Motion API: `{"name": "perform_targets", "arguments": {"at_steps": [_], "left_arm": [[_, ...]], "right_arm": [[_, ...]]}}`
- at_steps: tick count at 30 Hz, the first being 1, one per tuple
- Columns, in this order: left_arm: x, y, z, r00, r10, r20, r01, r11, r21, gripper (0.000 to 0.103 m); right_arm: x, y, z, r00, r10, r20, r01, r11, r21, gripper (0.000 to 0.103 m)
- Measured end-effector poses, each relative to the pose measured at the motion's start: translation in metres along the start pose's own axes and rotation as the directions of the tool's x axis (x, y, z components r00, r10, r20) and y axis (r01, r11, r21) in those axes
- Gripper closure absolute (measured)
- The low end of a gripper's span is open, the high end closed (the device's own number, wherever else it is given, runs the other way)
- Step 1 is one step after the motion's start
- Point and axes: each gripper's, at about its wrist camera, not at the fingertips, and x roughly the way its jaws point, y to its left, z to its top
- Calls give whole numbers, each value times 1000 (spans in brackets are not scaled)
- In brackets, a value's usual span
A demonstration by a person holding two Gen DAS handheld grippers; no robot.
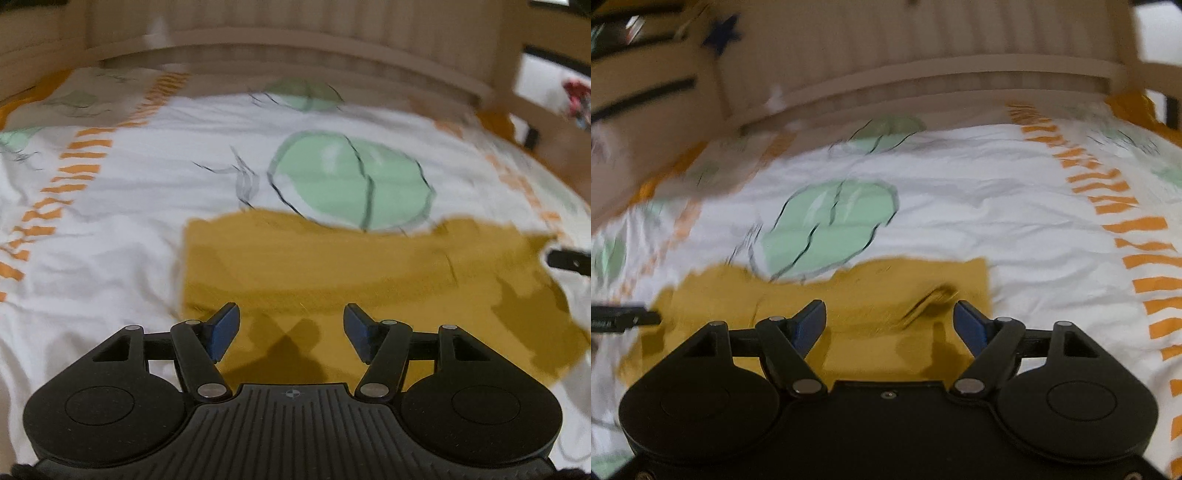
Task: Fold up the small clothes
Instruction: 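Open both grippers to release the folded hem, then press the folded sweater flat with both grippers open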
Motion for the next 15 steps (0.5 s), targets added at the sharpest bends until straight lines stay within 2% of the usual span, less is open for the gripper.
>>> {"name": "perform_targets", "arguments": {"at_steps": [4, 9, 15], "left_arm": [[19, -7, -6, 999, 6, -51, -5, 1000, 20, 43], [36, -6, 5, 998, 26, -65, -24, 999, 23, 41], [60, -2, 27, 996, 45, -79, -43, 999, 20, 40]], "right_arm": [[10, 23, -11, 998, -13, -56, 7, 994, -111, 25], [33, 33, -13, 991, -55, -124, 34, 986, -165, 24], [62, 35, -2, 981, -123, -148, 90, 973, -212, 21]]}}
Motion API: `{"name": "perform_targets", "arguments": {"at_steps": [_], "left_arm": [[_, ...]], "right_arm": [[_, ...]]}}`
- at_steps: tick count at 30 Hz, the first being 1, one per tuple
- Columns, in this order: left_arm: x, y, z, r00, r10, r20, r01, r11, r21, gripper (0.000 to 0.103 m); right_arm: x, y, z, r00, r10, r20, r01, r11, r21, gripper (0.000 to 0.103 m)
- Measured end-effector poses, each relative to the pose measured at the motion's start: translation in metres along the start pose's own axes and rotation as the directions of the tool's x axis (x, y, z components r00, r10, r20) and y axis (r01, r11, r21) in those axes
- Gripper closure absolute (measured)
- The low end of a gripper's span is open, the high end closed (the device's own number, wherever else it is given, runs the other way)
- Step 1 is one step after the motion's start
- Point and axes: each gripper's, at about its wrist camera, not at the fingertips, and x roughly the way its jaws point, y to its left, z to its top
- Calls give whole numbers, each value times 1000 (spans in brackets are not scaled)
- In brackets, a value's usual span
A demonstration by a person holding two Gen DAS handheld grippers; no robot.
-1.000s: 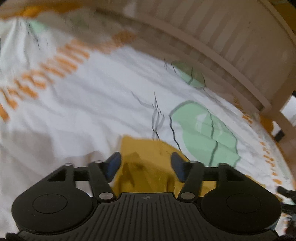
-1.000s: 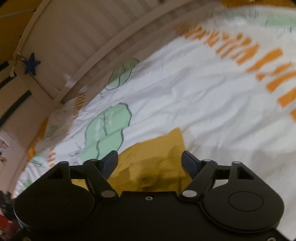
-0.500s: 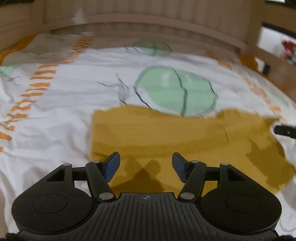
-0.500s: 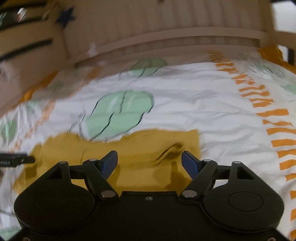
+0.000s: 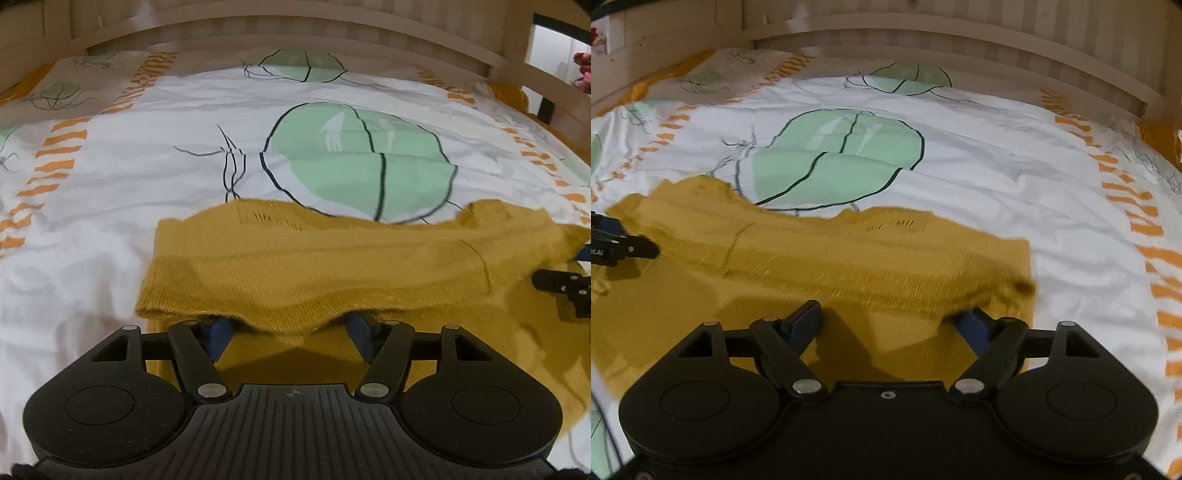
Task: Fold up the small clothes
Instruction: 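Press the folded sweater flat with both grippers open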
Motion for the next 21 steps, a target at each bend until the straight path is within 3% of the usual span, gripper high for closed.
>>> {"name": "perform_targets", "arguments": {"at_steps": [9, 14, 21], "left_arm": [[22, 13, 29, 999, 33, 11, -33, 998, -55, 40], [23, 21, 37, 998, 57, 28, -54, 994, -100, 40], [8, 16, 38, 998, 48, 49, -43, 993, -112, 40]], "right_arm": [[32, -20, 30, 999, -18, -32, 21, 995, 95, 16], [35, -33, 32, 999, -15, -29, 20, 983, 183, 16], [24, -37, 26, 1000, -17, 3, 16, 975, 220, 11]]}}
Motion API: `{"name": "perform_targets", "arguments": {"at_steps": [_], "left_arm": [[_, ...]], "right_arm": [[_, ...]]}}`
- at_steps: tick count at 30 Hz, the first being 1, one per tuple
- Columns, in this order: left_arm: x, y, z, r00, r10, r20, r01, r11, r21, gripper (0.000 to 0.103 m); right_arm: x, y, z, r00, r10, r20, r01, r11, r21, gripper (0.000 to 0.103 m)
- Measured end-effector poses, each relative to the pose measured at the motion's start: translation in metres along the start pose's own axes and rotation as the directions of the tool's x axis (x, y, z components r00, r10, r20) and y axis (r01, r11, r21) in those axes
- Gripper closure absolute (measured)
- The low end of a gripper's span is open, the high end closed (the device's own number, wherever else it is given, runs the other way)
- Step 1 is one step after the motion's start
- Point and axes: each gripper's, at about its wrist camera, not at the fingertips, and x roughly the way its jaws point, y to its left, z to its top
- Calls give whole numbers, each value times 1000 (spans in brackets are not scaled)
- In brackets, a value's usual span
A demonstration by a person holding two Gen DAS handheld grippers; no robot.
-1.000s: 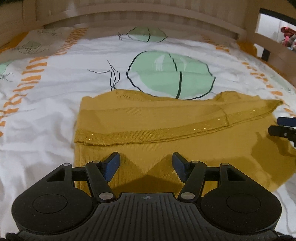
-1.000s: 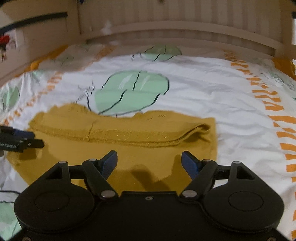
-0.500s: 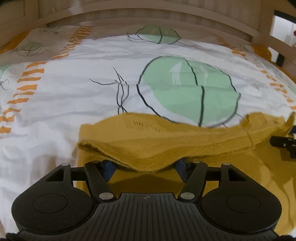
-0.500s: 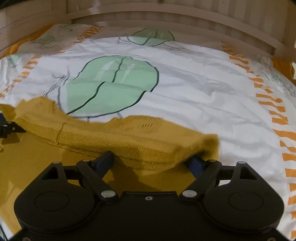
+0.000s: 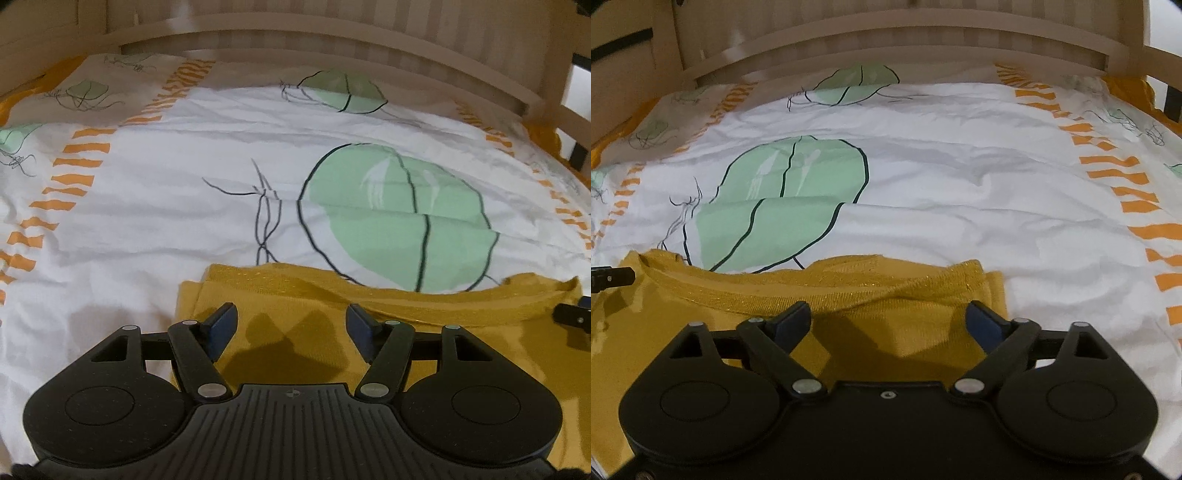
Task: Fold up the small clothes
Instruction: 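Press the folded sweater flat with both grippers open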
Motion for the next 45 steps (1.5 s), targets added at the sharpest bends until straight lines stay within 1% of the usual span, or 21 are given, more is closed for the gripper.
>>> {"name": "perform_targets", "arguments": {"at_steps": [5, 7, 10, 12, 14, 18, 22, 25, 28, 30, 33, 37, 39, 41, 42, 44, 45], "left_arm": [[-12, -14, -4, 999, -46, -1, 46, 999, 22, 40], [-11, -20, -7, 998, -65, -19, 66, 997, 45, 40], [-2, -31, -8, 995, -75, -59, 80, 994, 79, 39], [9, -38, -9, 994, -72, -85, 80, 991, 105, 39], [20, -42, -8, 993, -63, -100, 75, 990, 118, 39], [37, -39, 1, 992, -55, -111, 63, 996, 69, 35], [49, -37, 9, 991, -43, -131, 49, 998, 42, 30], [45, -38, 11, 991, -38, -128, 43, 998, 34, 29], [31, -41, 7, 992, -48, -116, 54, 998, 43, 28], [19, -45, 2, 992, -55, -117, 61, 997, 51, 27], [3, -51, -11, 988, -83, -128, 92, 994, 62, 24], [-14, -65, -41, 982, -99, -164, 117, 988, 102, 23], [-21, -73, -58, 981, -88, -175, 113, 984, 139, 21], [-29, -82, -71, 985, -57, -166, 89, 978, 188, 21], [-32, -85, -76, 984, -52, -170, 86, 977, 197, 20], [-35, -86, -85, 980, -66, -185, 97, 981, 166, 20], [-37, -87, -89, 982, -55, -180, 85, 983, 161, 18]], "right_arm": [[-4, 1, -1, 1000, 0, 6, 0, 1000, -6, 10], [-6, 4, -2, 1000, 2, 9, -2, 1000, -21, 9], [-3, 9, -3, 1000, -4, -7, 3, 998, -59, 6], [4, 13, -2, 1000, -20, -22, 18, 996, -91, 6], [12, 15, 0, 998, -37, -42, 32, 994, -108, 4], [28, 14, 10, 997, -49, -66, 43, 995, -94, 1], [35, 9, 15, 996, -44, -75, 41, 998, -42, 1], [28, 6, 14, 997, -25, -67, 24, 1000, -16, 1], [10, 2, 9, 999, 4, -44, -4, 1000, 3, 1], [-4, -1, 3, 999, 19, -32, -19, 1000, 8, 1], [-24, -9, -11, 999, 32, -24, -31, 999, 32, 1], [-46, -23, -36, 999, 39, -38, -35, 996, 80, 1], [-55, -32, -48, 998, 42, -51, -36, 993, 112, 1], [-62, -39, -57, 996, 52, -68, -42, 989, 142, 1], [-65, -42, -62, 995, 57, -80, -44, 987, 158, 1], [-70, -46, -69, 992, 71, -103, -51, 982, 179, 1], [-71, -47, -72, 990, 82, -115, -58, 980, 192, 1]]}}
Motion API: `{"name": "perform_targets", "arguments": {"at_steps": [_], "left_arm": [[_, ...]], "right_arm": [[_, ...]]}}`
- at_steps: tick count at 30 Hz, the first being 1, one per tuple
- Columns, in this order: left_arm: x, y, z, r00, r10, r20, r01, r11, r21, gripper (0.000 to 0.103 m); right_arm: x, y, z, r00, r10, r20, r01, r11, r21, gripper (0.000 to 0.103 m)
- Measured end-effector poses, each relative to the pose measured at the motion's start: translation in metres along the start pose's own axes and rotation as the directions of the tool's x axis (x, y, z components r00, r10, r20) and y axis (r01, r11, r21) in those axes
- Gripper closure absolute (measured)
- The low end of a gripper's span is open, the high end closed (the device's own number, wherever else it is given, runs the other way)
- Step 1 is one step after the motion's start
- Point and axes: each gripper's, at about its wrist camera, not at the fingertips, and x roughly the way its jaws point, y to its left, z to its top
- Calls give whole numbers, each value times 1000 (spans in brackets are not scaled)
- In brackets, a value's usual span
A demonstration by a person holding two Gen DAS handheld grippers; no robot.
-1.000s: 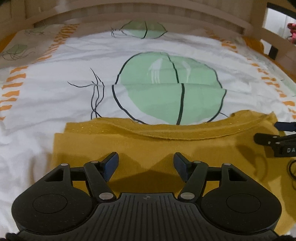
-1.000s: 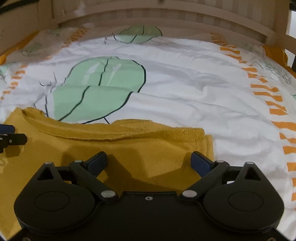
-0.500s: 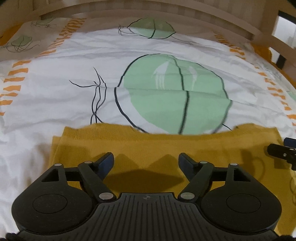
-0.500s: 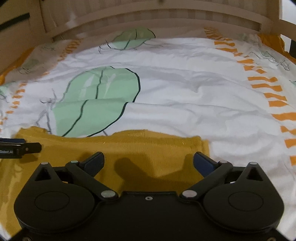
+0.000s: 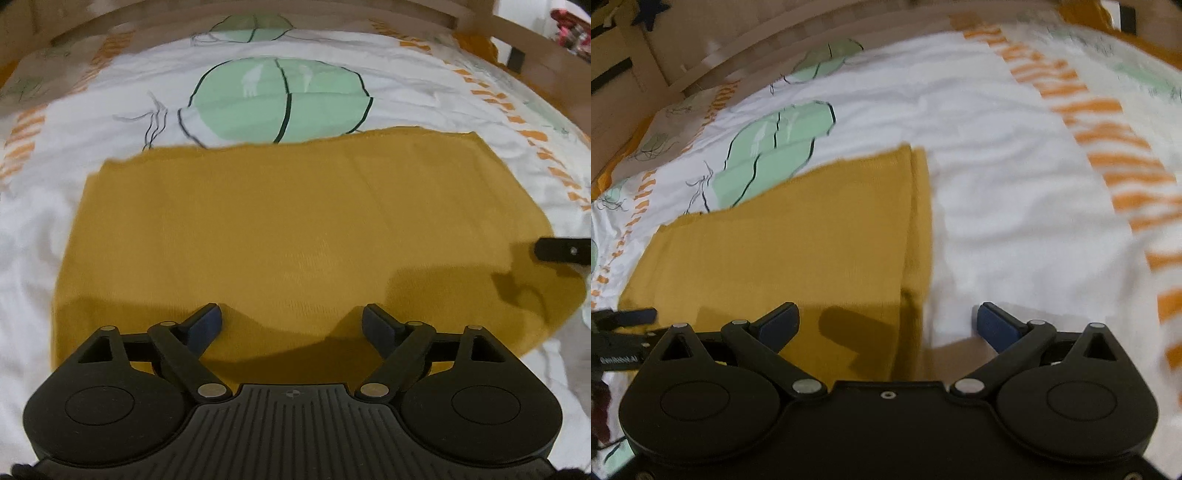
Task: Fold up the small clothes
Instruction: 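Press the folded sweater flat with both grippers open, then move the right gripper to the sweater's folded side edge and grasp it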
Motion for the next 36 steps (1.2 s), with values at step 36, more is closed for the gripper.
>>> {"name": "perform_targets", "arguments": {"at_steps": [36], "left_arm": [[-4, -7, -4, 995, 89, -49, -94, 991, -91, 3]], "right_arm": [[3, -17, -6, 986, 152, -64, -145, 985, 98, 0]]}}
